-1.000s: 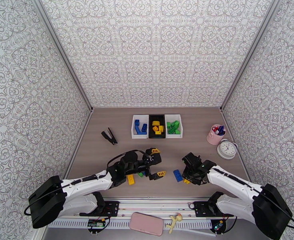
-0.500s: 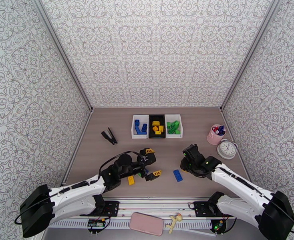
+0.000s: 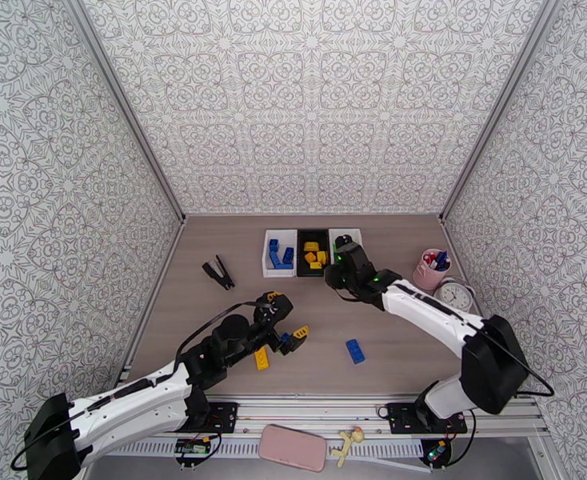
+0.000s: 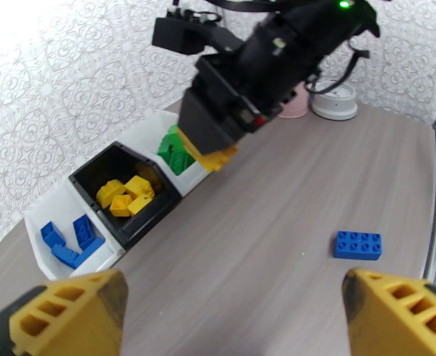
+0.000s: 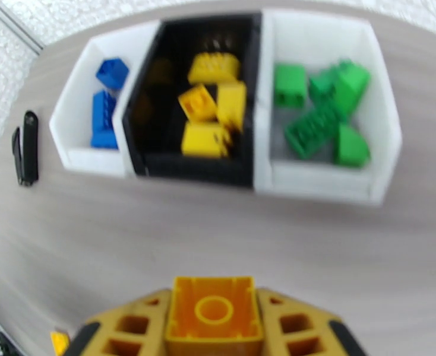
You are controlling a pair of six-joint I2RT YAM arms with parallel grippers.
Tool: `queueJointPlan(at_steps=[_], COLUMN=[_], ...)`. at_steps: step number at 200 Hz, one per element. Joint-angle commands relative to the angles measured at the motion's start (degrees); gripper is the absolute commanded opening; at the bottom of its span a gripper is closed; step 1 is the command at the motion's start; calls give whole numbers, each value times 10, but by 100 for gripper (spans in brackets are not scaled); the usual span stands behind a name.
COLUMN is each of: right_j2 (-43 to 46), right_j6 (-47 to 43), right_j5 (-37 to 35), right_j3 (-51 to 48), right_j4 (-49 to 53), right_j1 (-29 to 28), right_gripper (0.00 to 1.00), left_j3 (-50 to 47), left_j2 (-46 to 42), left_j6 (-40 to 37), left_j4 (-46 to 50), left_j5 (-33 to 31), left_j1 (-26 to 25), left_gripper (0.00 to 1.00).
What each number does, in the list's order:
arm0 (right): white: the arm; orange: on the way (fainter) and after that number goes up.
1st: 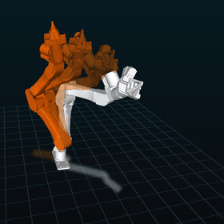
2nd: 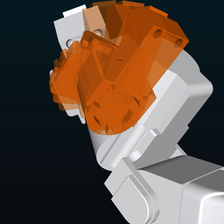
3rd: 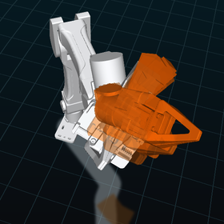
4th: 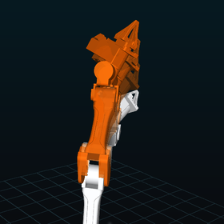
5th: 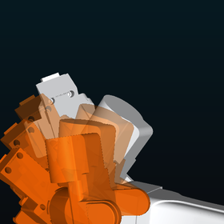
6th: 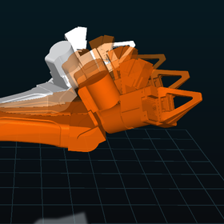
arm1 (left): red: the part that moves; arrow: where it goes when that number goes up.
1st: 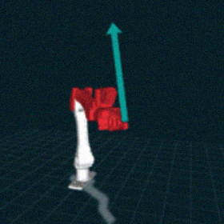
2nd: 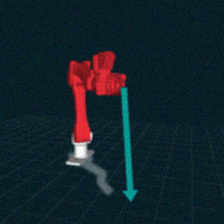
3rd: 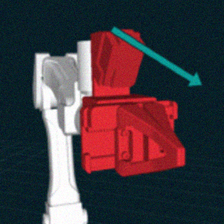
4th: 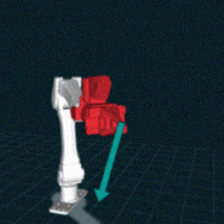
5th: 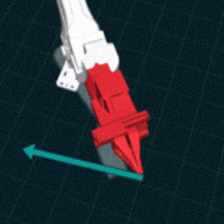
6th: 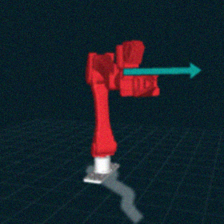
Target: Sort the legos into containers by color
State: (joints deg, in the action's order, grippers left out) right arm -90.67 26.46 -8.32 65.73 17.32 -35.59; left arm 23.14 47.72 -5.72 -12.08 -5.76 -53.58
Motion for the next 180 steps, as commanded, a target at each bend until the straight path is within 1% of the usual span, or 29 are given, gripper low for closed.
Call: queueJointPlan(at_steps=[1, 43, 86, 95, 116, 126, 130, 143, 152, 180], right_j2=[-57, -186, -295, -311, -335, -335, -332, -316, -301, -240], right_j6=[-53, -91, -119, -119, -119, -119, -120, -123, -125, -132], right_j5=[4, 3, 2, 0, -3, -1, 1, 1, 1, 11], right_j3=[64, 174, 284, 302, 339, 347, 346, 335, 321, 254], right_j4=[-58, -95, -79, -73, -46, -36, -35, -35, -38, -58], right_j1=[15, 33, 38, 38, 38, 38, 39, 38, 39, 39], right_gripper=[23, 22, 22, 24, 32, 38, 42, 54, 60, 71], left_j3=[1, -3, -3, -4, -2, 2, 4, 9, 11, 21], left_j2=[-13, -15, -13, -13, -13, -14, -15, -16, -18, -22], left_j6=[26, 42, 62, 64, 67, 68, 67, 65, 68, 93], left_j4=[45, 46, 41, 41, 47, 54, 58, 70, 77, 116], left_j5=[-56, -67, -90, -91, -91, -88, -87, -83, -83, -91], left_j1=[-6, -6, -5, -6, -7, -8, -9, -9, -10, -9], left_gripper=[100, 100, 100, 100, 100, 100, 100, 100, 100, 100])
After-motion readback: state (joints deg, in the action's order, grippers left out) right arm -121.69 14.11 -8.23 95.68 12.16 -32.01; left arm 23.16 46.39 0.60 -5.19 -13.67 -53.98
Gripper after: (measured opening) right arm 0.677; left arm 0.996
